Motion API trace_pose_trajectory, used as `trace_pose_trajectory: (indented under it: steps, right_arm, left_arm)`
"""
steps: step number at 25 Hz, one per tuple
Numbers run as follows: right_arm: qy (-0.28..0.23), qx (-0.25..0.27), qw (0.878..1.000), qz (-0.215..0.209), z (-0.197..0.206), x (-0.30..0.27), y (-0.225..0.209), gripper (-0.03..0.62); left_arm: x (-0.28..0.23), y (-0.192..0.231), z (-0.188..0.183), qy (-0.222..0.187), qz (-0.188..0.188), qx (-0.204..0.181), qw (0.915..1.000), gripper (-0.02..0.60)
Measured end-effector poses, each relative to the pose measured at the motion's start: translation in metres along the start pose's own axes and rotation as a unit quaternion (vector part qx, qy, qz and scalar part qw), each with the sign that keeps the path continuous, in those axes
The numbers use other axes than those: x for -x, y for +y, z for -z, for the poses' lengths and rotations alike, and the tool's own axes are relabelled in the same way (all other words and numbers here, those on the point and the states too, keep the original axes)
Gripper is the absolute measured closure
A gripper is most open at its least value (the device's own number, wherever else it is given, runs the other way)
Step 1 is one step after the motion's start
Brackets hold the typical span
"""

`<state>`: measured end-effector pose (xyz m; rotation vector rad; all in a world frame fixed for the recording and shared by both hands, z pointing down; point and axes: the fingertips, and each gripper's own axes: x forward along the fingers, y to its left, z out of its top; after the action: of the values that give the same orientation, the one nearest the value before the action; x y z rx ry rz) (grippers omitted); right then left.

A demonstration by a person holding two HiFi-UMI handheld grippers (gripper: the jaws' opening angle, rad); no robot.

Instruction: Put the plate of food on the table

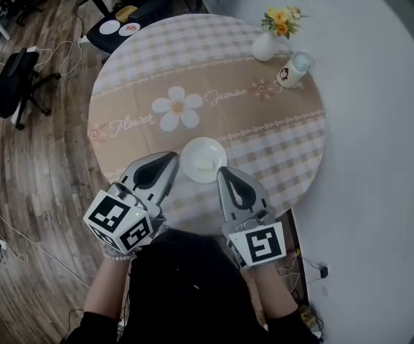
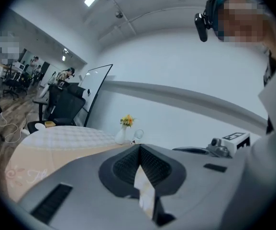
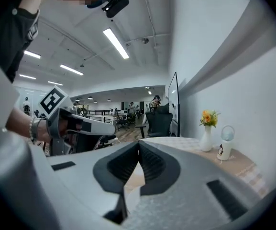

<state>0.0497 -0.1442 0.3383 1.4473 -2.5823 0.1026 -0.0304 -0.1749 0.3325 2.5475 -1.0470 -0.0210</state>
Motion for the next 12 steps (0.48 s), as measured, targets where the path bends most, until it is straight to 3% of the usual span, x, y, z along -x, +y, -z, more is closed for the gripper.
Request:
trace_pose_trajectory:
  steps: [8,12]
  right_arm:
    - [-0.071,0.015,0.997,0.018,-0.065,0.024,-0.021,0.595]
    - [-0.095,0.027,0.995,0.029,-0.087,0.033,-0.016,0.595]
  left_arm:
    - [0.009,-0.027,-0.058,-0.043,-0.029,-0.089,0.9947,0.581]
    - [0.025,-0.037,-0.071,-0.058,-0.018,-0.108,0.9924,0.581]
